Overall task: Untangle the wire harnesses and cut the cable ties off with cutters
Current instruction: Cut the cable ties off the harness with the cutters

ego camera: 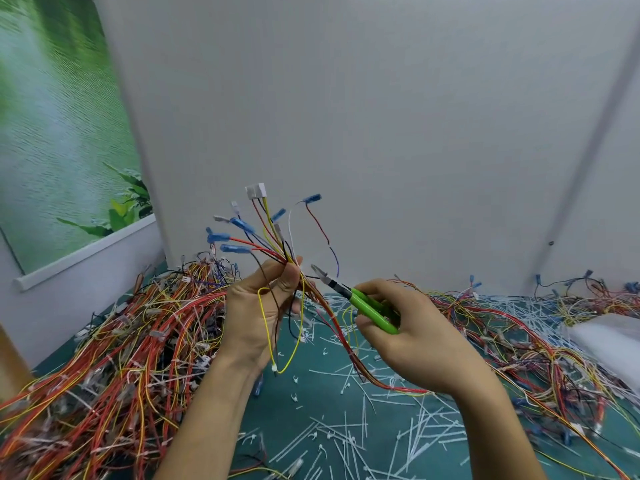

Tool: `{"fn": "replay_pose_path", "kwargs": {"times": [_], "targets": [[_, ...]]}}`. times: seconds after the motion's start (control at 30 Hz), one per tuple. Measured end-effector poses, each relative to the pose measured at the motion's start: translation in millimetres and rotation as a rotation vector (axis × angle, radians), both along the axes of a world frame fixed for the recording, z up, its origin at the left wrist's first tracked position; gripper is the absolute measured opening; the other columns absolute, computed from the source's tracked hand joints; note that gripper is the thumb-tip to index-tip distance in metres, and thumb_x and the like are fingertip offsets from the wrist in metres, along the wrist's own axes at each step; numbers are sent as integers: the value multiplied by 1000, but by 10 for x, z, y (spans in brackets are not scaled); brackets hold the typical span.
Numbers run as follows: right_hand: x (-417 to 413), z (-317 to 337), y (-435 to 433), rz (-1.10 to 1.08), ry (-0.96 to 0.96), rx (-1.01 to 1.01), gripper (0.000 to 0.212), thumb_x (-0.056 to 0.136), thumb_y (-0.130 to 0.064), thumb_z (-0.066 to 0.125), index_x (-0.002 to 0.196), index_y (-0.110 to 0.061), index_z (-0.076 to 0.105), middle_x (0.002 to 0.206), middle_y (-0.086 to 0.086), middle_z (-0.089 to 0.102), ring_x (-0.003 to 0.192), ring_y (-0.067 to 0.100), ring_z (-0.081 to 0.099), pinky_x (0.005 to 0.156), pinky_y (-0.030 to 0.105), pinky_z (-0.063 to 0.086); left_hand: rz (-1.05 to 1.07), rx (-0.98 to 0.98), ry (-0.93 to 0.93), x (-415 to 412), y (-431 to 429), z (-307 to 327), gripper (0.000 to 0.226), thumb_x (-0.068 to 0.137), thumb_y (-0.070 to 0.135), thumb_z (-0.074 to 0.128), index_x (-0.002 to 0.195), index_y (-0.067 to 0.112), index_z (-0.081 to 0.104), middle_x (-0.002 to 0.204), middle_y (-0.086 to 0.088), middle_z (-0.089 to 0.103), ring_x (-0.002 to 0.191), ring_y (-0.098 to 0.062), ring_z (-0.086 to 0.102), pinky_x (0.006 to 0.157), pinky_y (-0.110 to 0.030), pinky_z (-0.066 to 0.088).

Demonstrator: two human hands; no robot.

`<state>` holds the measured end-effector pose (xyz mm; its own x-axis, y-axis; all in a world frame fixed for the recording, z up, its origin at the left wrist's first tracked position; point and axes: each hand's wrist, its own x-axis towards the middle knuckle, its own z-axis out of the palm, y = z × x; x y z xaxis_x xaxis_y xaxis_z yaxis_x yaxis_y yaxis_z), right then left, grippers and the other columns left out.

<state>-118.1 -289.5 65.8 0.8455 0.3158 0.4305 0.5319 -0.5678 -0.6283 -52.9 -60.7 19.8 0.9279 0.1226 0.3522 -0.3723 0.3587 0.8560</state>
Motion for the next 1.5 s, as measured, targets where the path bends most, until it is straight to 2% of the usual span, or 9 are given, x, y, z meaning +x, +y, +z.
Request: {"fn": "replay_pose_path", "kwargs": {"times": [0.2,0.37,0.63,0.83,0.9,1.03,1.13,1.33,1.5], "targets": [[25,-22,45,29,58,43,15,97,-26,66,109,-36,64,87,-31,62,77,0,61,66,11,45,30,16,-122,-245,-169,182,42,65,57,88,83,20,80,71,2,70,48,-11,52,47,-19,46],[39,-39,41,20,76,36,10,97,-27,66,106,-30,68,78,-23,61,63,3,53,60,13,41,72,1,-110,-310,-208,244,21,71,43,78,75,22,79,66,4,67,48,-9,51,46,-18,45],[24,-40,54,30,106,33,10,98,-30,65,107,-31,67,79,-28,61,65,1,55,61,11,41,119,61,-163,-332,-243,253,15,79,34,73,77,20,79,67,5,67,49,-9,52,47,-18,45],[-25,-12,154,-5,96,67,9,99,-29,61,101,-28,70,85,-10,70,79,6,64,69,21,50,175,58,-146,-337,-262,260,18,78,38,74,82,22,82,66,4,67,48,-9,49,47,-18,45],[-36,-14,200,0,116,82,10,99,-28,60,101,-27,70,81,-9,68,72,2,61,66,19,46,223,43,-125,-336,-267,270,17,75,41,76,82,26,83,64,3,69,48,-7,49,46,-18,46],[-69,-17,277,41,207,133,11,100,-24,57,99,-25,68,76,1,67,58,11,52,58,31,47,277,35,-110,-328,-271,278,8,76,35,77,80,30,83,63,3,70,47,-6,50,45,-17,46],[-95,-23,307,59,250,153,12,102,-21,54,98,-24,65,66,-8,63,53,12,51,54,33,48,286,49,-118,-316,-263,270,8,76,36,78,81,32,83,62,3,70,49,-7,49,46,-18,46],[-128,16,347,57,358,155,11,101,-23,53,95,-19,62,74,-3,65,61,16,61,68,53,58,313,284,-273,-302,-235,218,10,82,33,78,84,23,81,61,14,66,54,3,54,54,-11,42],[-144,19,339,92,438,222,19,102,-26,54,102,-7,59,76,10,59,58,20,58,51,36,52,327,409,-344,-286,-182,207,10,83,35,77,92,30,80,82,8,76,71,-4,67,65,-19,52]]}}
